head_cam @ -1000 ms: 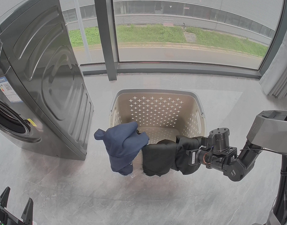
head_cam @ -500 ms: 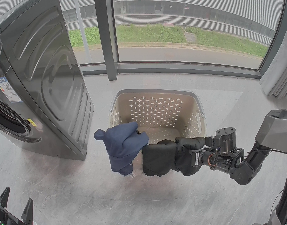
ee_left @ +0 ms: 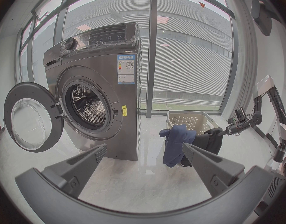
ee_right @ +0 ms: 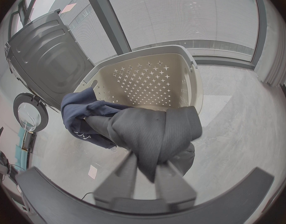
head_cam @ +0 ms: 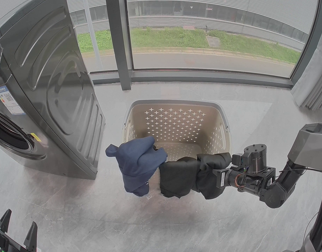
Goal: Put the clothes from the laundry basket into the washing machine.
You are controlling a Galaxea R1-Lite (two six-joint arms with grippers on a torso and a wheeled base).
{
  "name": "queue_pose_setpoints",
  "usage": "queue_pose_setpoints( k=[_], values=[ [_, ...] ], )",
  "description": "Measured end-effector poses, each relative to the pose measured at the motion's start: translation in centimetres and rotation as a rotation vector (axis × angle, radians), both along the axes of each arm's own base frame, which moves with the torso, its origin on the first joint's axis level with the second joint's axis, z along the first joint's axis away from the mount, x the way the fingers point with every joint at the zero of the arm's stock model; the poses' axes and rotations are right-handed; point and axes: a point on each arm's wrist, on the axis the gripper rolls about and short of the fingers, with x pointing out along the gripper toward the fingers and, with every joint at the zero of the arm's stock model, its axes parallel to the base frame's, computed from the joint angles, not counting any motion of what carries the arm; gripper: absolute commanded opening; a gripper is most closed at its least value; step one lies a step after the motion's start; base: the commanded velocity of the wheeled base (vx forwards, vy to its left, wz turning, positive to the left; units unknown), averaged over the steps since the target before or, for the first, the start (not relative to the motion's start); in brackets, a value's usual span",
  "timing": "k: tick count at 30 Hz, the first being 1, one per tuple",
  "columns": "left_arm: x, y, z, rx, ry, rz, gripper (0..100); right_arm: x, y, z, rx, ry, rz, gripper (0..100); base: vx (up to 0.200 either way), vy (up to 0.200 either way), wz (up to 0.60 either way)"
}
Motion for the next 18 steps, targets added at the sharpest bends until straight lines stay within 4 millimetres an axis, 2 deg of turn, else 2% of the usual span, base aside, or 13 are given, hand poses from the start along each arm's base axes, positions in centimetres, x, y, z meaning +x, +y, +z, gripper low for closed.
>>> queue_pose_setpoints(
  k=[9, 14, 15, 18],
  values=[
    [0.0, 0.0, 0.0, 0.000, 0.000, 0.000, 100, 0.6, -0.1, -0.5, -0.006, 0.003, -0.012, 100, 0.000, 0.000, 0.00],
    [0.0, 0.0, 0.0, 0.000, 0.000, 0.000, 100, 1.8, 0.1, -1.0, -0.009, -0.008, -0.018, 100, 0.000, 0.000, 0.00],
    [0.0, 0.0, 0.0, 0.000, 0.000, 0.000, 100, 2.0, 0.2, -1.2, -0.011, -0.009, -0.019, 0, 0.000, 0.000, 0.00],
    [0.0, 0.0, 0.0, 0.000, 0.000, 0.000, 100, 2.6, 0.2, -1.4, -0.006, -0.030, -0.024, 0, 0.000, 0.000, 0.00]
  ],
)
